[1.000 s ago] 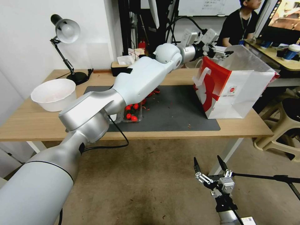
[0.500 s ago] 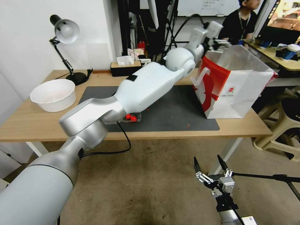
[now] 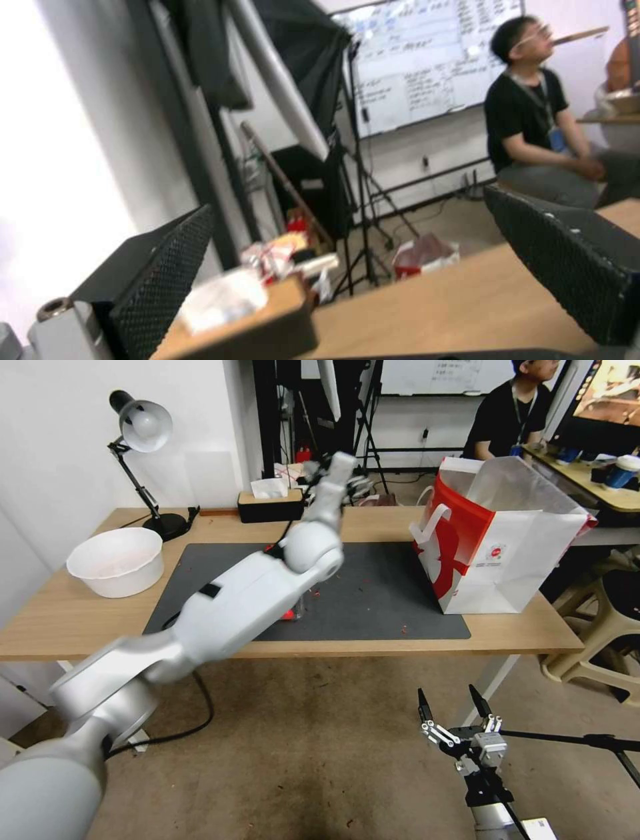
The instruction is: Pick up the trash from the table and place it into the takeout bag.
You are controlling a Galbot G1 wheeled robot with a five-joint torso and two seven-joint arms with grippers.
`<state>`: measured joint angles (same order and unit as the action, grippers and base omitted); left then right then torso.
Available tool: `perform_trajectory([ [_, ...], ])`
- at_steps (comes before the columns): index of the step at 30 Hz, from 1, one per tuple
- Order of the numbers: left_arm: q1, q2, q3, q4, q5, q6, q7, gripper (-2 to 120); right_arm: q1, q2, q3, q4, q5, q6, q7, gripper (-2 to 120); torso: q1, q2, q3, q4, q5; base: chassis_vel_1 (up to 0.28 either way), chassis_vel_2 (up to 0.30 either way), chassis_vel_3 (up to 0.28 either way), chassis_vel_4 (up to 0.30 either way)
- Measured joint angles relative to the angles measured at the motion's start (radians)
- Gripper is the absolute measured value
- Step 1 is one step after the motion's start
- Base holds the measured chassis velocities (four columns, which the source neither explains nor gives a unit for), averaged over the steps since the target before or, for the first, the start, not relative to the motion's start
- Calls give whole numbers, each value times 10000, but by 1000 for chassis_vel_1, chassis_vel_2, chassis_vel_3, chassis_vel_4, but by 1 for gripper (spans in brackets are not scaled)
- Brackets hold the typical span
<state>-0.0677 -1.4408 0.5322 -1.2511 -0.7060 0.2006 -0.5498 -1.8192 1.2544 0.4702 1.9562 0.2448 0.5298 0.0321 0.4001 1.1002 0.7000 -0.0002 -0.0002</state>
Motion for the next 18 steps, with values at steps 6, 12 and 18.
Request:
perform_trajectory([
  [6,1430,1683,-620,-1776,594,327,-649,100,-8,-24,125,255,51,-43,9,100,0,0,0,7,-3,0,0,0,0],
  [12,4141,3459,-2319,-3480,862,208,-617,100,18,-49,116,384,53,-123,13,100,0,-1,0,3,-2,0,0,0,0],
  [18,6589,4507,-4325,-4573,1202,-38,-163,100,63,-46,79,510,-41,-211,16,100,-1,-2,0,3,-1,0,0,0,0],
])
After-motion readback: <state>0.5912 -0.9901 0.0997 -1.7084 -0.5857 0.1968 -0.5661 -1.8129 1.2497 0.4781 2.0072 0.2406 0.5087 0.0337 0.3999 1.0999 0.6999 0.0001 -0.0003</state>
